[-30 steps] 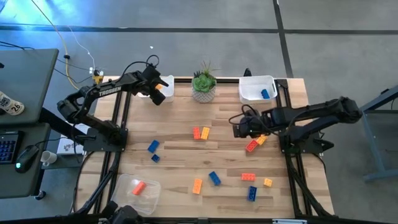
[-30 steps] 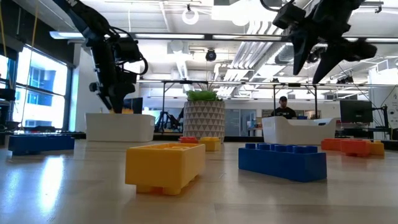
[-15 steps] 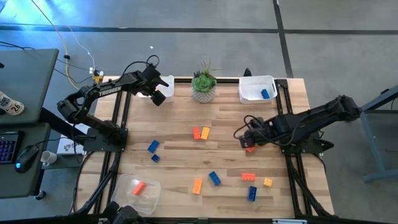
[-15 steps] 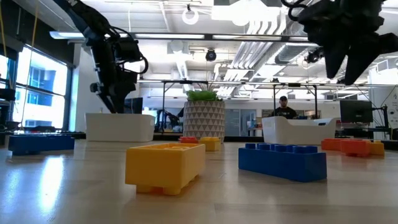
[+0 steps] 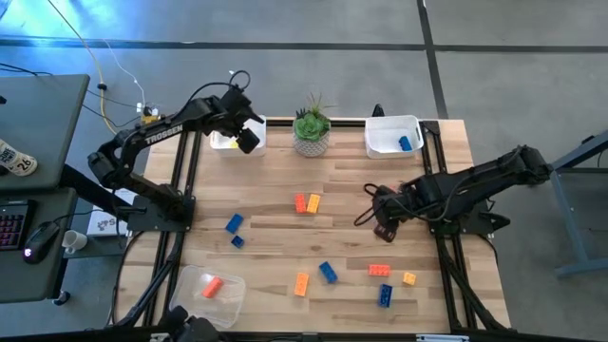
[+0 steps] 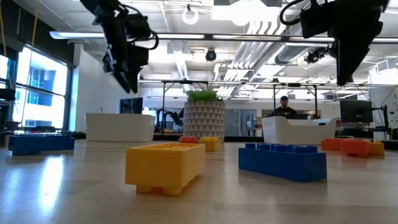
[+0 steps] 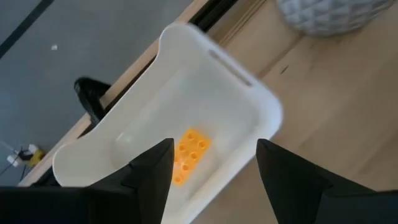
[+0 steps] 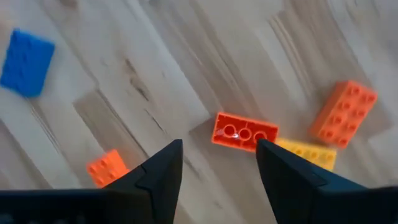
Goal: Sort & place blocks by color
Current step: Put the orange game piece into the transparent bin
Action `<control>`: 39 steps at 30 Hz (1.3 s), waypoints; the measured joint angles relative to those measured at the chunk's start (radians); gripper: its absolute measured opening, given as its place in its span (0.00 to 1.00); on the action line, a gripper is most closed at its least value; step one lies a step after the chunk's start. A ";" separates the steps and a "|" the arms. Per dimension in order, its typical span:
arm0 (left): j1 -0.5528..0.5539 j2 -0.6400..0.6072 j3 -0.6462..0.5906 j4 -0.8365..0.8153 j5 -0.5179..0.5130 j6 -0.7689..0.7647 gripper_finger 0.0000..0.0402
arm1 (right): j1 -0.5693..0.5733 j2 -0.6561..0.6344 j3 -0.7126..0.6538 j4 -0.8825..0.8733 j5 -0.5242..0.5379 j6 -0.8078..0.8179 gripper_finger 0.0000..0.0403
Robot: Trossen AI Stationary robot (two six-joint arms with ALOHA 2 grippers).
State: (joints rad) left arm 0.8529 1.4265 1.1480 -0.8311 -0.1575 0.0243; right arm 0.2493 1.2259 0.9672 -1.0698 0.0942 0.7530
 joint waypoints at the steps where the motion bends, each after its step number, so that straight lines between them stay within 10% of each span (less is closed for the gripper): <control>1: -0.010 0.000 0.009 0.000 0.000 -0.012 0.53 | 0.000 0.000 0.000 0.000 0.001 -0.053 0.50; 15: -0.155 0.000 0.046 -0.003 -0.001 -0.171 0.53 | 0.000 0.092 0.000 0.005 0.001 -0.776 0.58; 39: -0.224 -0.029 0.046 -0.108 0.049 -0.197 0.53 | 0.000 0.513 -0.001 0.012 0.062 -0.885 0.58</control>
State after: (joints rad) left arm 0.6285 1.3975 1.1942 -0.9395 -0.1088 -0.1728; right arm 0.2490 1.7388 0.9665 -1.0576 0.1567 -0.1322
